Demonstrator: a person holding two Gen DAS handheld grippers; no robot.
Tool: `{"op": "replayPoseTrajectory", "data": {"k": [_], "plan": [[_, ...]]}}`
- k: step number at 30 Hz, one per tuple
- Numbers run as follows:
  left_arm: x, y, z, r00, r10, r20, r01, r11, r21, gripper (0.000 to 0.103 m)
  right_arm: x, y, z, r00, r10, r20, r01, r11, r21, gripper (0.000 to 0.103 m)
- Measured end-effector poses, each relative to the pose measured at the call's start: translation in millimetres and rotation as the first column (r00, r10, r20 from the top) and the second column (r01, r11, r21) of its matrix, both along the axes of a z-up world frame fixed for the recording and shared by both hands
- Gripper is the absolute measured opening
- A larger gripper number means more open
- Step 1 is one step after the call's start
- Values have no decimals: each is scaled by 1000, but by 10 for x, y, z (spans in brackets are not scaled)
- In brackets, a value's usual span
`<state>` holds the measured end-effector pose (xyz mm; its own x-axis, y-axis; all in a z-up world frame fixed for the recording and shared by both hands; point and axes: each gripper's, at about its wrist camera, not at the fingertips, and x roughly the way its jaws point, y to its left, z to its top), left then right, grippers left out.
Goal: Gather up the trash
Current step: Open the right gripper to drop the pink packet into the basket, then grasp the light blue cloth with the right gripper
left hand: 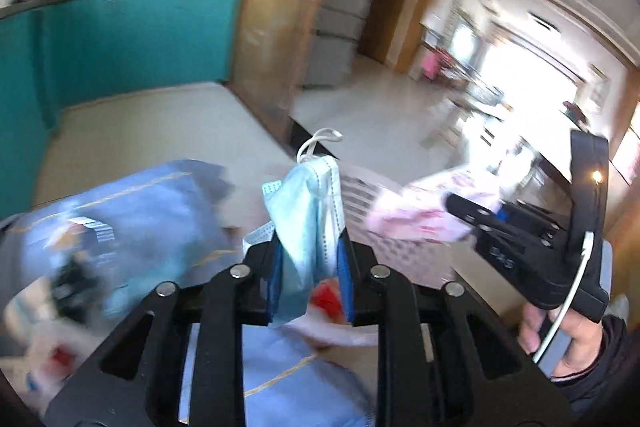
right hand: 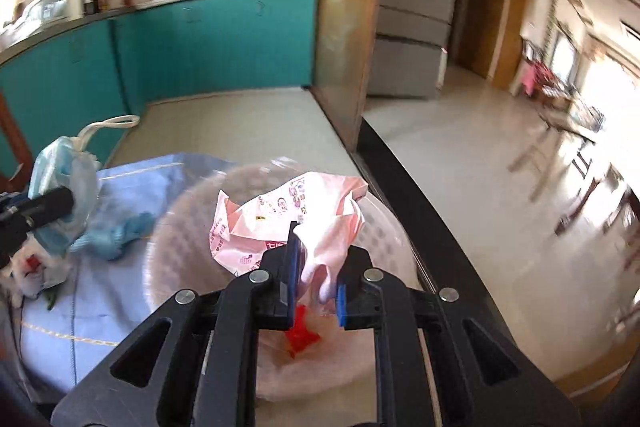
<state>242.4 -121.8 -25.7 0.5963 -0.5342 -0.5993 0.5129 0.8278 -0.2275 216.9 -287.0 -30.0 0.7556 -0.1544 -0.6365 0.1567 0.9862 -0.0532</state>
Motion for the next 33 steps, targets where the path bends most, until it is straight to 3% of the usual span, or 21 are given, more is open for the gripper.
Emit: {"op": "replayPoseTrajectory", "data": {"k": [1,2,3,4,6,8,11,12,16,19,22,24,27,33], "plan": [[32,-108,-39,1000,-23,-7,23,1000,11,35,9,-34,-20,1000,-18,-7,18,1000,-8,15],[67,-211,-78,999,-41,-10,41,999,23,57,10,-42,-39,999,-32,-11,32,999,-21,16],[93,-260,-107,999,-50,-11,50,998,26,71,34,-66,-82,998,-59,-26,58,997,-45,19],[122,-291,-141,999,-43,-7,44,998,34,72,34,-61,-124,997,-67,-36,65,996,-54,21],[164,-224,-186,1000,12,-10,-11,998,63,72,82,-44,-209,997,-66,-50,62,995,-82,44],[144,9,-182,994,108,-4,-108,990,91,72,119,-3,-273,996,-68,-52,61,991,-120,56],[-45,407,-92,961,259,94,-271,950,158,72,108,134,-235,999,29,-13,-30,997,-70,60],[-158,607,-54,936,325,137,-347,920,184,72,82,211,-210,996,83,26,-81,995,-58,64],[-507,1186,27,856,489,169,-515,835,194,72,166,658,-149,957,273,93,-269,961,-57,66],[-756,1447,70,817,550,174,-577,791,204,72,360,1113,-71,911,405,80,-399,914,-74,66],[-851,1550,141,802,569,185,-598,769,226,72,617,1622,-34,844,537,19,-536,844,-25,66],[-911,1575,169,792,583,183,-611,759,225,72,720,1899,-121,821,571,-18,-572,820,-15,66],[-999,1655,148,784,599,163,-621,751,226,72,719,2152,-405,814,578,-49,-580,811,-73,66],[-1235,1789,110,759,632,155,-650,723,234,72,941,2276,-712,820,557,-132,-567,822,-50,65]]}}
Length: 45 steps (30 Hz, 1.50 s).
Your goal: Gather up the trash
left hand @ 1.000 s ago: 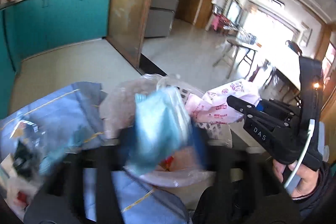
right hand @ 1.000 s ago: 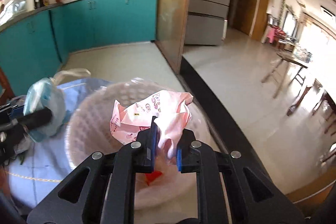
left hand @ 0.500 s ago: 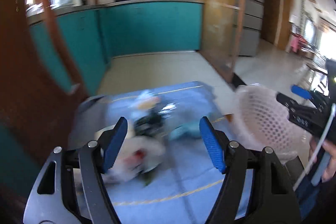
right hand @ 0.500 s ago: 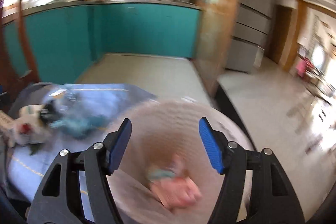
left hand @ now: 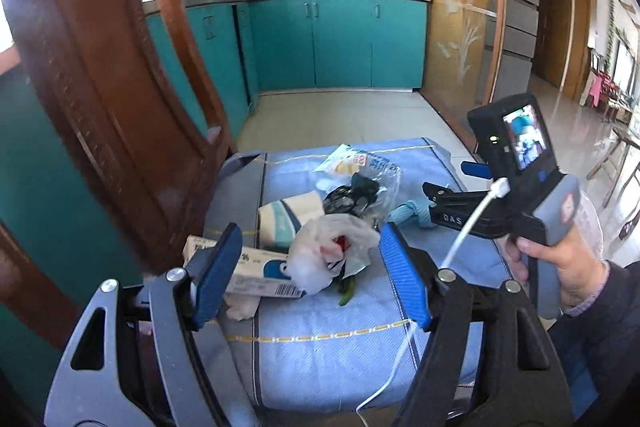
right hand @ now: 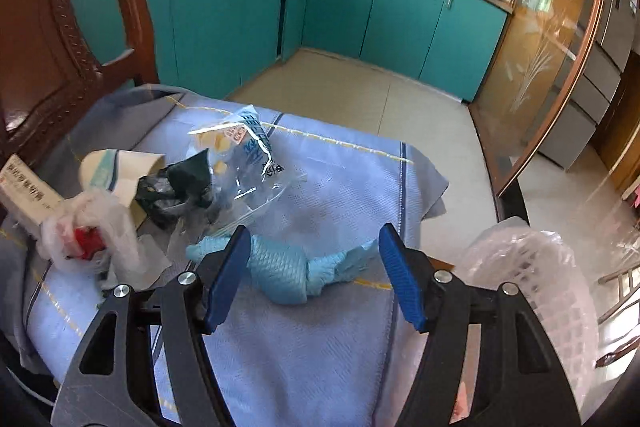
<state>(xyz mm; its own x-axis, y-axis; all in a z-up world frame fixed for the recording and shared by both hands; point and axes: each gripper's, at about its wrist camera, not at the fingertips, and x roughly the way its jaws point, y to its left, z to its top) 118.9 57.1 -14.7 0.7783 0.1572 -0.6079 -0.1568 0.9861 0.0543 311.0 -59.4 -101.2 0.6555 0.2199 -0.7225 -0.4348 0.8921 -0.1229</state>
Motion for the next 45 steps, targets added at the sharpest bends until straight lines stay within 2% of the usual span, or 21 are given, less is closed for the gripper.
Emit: {"op": "replayPoseTrajectory", "data": {"k": [5,11,15,16,18,20,21,24,34,45], "plan": [[-49,68,8,1000,20,2,-20,1000,0,72,154,-32,-238,993,-35,-115,38,999,23,65],[-68,80,-44,1000,23,-2,-23,1000,-16,72,78,56,-321,993,18,-116,-19,1000,-1,65],[-75,82,-91,1000,25,-6,-25,999,-30,72,14,122,-443,981,73,-182,-72,997,10,65],[-77,82,-97,1000,25,-10,-26,999,-33,72,3,133,-468,980,77,-186,-77,997,5,63],[-84,81,-94,1000,27,-9,-27,999,-33,72,2,147,-496,975,92,-201,-92,996,11,44],[-91,84,-85,1000,27,-6,-27,999,-33,72,-10,143,-498,969,107,-224,-103,994,29,36],[-95,89,-82,1000,28,-4,-28,999,-33,73,-31,141,-481,968,112,-222,-109,994,28,30],[-102,111,-96,999,35,-5,-35,999,-38,73,-105,108,-404,969,124,-215,-118,992,39,27],[-70,94,-171,999,35,-17,-35,998,-45,74,-509,-216,-69,983,122,-138,-106,987,121,26],[-38,-4,-225,999,19,-30,-20,999,-33,74,-578,-289,-21,984,127,-127,-108,983,148,26]]}}
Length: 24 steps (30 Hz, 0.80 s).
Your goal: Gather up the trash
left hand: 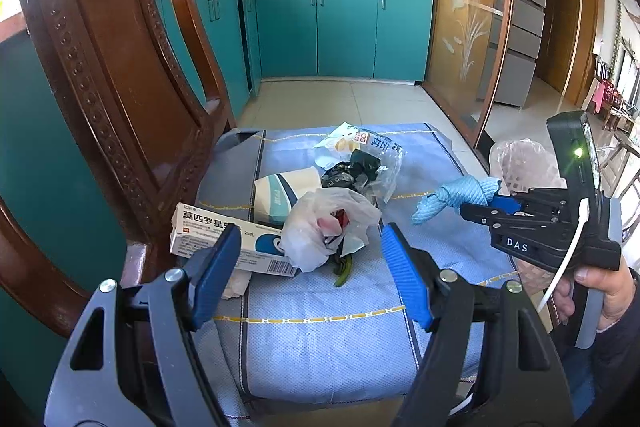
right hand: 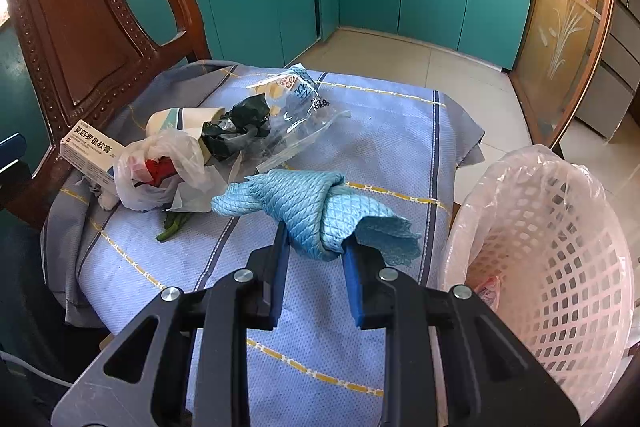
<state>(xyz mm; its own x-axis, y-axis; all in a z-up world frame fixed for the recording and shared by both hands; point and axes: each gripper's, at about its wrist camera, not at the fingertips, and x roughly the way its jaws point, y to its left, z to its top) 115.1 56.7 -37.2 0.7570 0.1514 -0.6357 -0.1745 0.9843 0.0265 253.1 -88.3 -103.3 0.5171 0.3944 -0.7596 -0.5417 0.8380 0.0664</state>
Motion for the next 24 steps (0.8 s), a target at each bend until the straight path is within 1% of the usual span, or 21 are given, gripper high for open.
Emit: {"op": "replayPoseTrajectory", "data": {"k": [8,24], "plan": [[42,41,-69,1000,7,-14,-7,1000,-10,76,-78,-63,30,1000,2,-5,-2,1000,27,26],[75,32,-158,1000,-2,-27,1,1000,-15,77,-163,-6,-15,1000,25,-9,-25,1000,12,26]]}}
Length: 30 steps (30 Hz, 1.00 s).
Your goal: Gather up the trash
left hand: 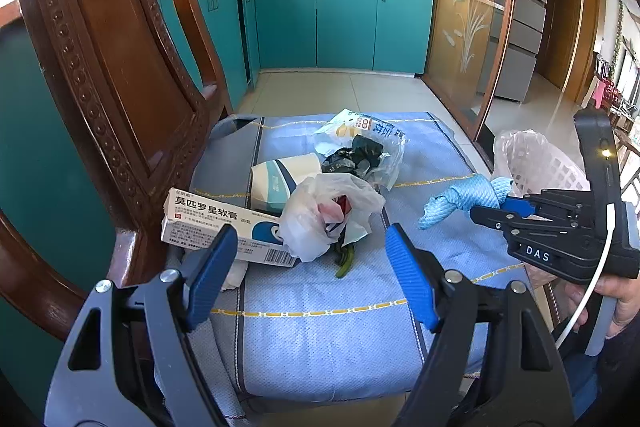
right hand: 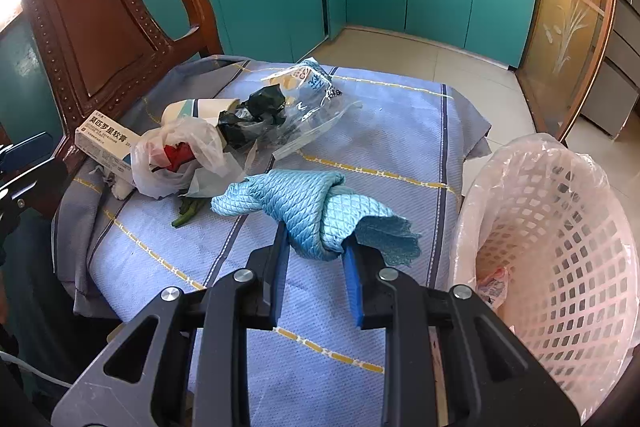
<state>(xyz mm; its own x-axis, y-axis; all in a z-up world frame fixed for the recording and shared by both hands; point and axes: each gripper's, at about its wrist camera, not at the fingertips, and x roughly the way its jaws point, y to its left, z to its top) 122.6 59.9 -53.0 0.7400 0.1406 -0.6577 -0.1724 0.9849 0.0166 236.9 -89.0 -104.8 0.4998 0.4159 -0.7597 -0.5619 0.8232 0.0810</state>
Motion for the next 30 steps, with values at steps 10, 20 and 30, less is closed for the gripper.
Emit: {"op": "replayPoseTrajectory", "data": {"k": [10,20,30], "plan": [[21,-9,-30,1000,-7,-10,7,1000,-2,77,-21,11,-36,1000,0,2,0,1000,-16,26],[16,35,-15,1000,-18,0,18,1000,11,77,-33,29,-59,1000,1,0,-1,1000,-27,26],[358,105,-226,997,-33,-63,32,999,-28,77,-32,32,-70,1000,2,-7,-2,1000,-28,26]]}}
